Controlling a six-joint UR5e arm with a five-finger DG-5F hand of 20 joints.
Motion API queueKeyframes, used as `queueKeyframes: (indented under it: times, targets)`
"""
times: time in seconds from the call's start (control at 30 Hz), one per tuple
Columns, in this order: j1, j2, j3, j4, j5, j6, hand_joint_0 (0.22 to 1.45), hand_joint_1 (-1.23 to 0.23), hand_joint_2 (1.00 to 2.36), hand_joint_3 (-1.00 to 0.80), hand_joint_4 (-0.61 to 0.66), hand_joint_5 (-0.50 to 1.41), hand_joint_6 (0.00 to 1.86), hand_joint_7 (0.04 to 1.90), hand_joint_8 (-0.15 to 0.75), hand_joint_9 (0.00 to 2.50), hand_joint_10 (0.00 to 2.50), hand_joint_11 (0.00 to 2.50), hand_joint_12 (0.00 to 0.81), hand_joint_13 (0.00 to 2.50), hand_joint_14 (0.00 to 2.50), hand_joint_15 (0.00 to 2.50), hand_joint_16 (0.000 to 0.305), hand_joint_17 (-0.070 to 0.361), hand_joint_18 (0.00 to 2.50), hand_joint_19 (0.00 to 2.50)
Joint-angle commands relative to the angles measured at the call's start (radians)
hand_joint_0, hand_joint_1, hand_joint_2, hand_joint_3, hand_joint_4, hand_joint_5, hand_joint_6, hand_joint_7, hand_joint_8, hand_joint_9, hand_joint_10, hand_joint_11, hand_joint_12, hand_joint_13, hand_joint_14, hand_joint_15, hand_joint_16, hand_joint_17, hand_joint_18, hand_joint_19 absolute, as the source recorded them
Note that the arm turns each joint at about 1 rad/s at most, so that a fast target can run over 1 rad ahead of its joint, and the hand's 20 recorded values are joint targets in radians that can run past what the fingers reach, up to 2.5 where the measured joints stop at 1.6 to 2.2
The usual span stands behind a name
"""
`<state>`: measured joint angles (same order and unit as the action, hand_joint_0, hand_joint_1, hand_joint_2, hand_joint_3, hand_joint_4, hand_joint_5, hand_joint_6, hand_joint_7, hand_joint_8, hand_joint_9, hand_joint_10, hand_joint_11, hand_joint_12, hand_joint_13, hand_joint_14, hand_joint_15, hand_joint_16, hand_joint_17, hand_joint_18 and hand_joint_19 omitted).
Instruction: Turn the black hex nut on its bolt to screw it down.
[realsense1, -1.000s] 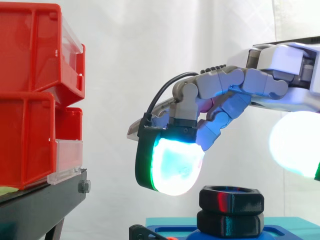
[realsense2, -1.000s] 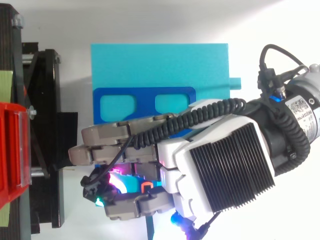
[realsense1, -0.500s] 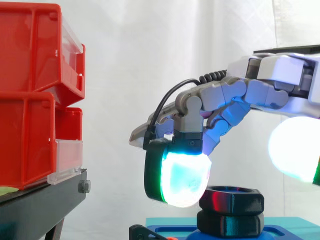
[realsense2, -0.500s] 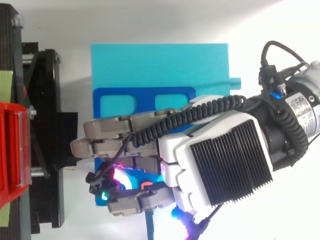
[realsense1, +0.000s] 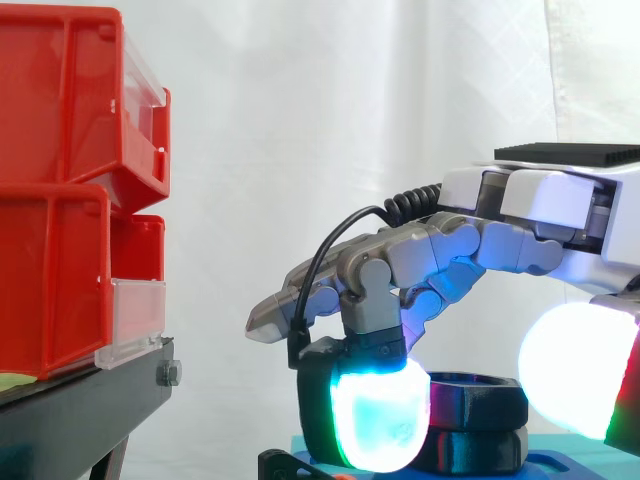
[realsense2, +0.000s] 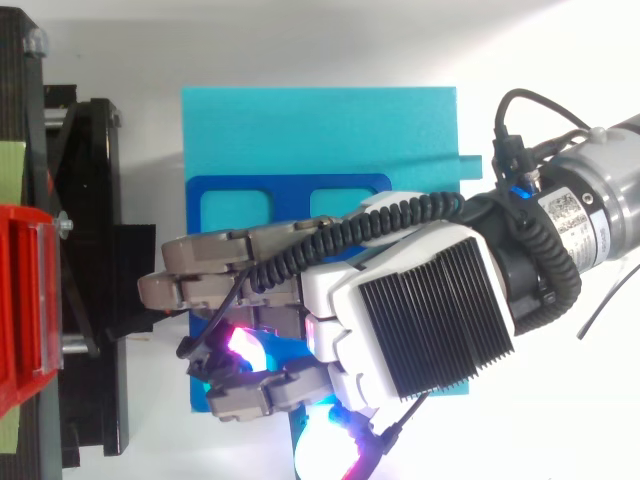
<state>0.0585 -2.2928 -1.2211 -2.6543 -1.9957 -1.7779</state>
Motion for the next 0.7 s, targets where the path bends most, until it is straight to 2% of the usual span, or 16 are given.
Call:
queueKeyframes:
  times: [0.0, 0.33, 0.43, 0.5, 0.67]
  targets:
    - [0.000, -0.001, 0.000, -0.003, 0.000, 0.000, 0.48, -0.08, 1.00, -0.50, 0.09, -0.02, 0.53, 1.44, 0.335, 0.88, 0.00, 0.00, 0.317, 0.53, 0.00, 0.07, 0.052, 0.117, 0.44, 0.19]
    - [-0.016, -0.001, 0.000, -0.003, -0.005, -0.002, 0.47, -0.13, 1.00, -0.50, 0.12, -0.03, 0.56, 1.39, 0.354, 0.88, 0.00, 0.00, 0.325, 0.55, 0.00, 0.08, 0.053, 0.119, 0.45, 0.18]
    - [-0.020, -0.001, 0.000, 0.001, -0.008, -0.002, 0.46, -0.20, 1.00, -0.50, 0.14, -0.07, 0.62, 1.26, 0.364, 0.87, 0.00, 0.00, 0.331, 0.56, 0.00, 0.07, 0.054, 0.122, 0.46, 0.18]
    - [-0.023, -0.001, 0.000, 0.001, -0.011, -0.002, 0.46, -0.28, 1.00, -0.50, 0.11, -0.11, 0.69, 1.12, 0.337, 0.85, 0.00, 0.01, 0.331, 0.55, 0.00, 0.07, 0.054, 0.122, 0.47, 0.17]
    - [-0.031, -0.001, 0.000, 0.001, -0.020, -0.002, 0.46, -0.40, 1.00, -0.50, 0.10, -0.16, 0.74, 1.00, 0.305, 0.77, 0.00, 0.06, 0.333, 0.53, 0.00, 0.06, 0.054, 0.122, 0.47, 0.17]
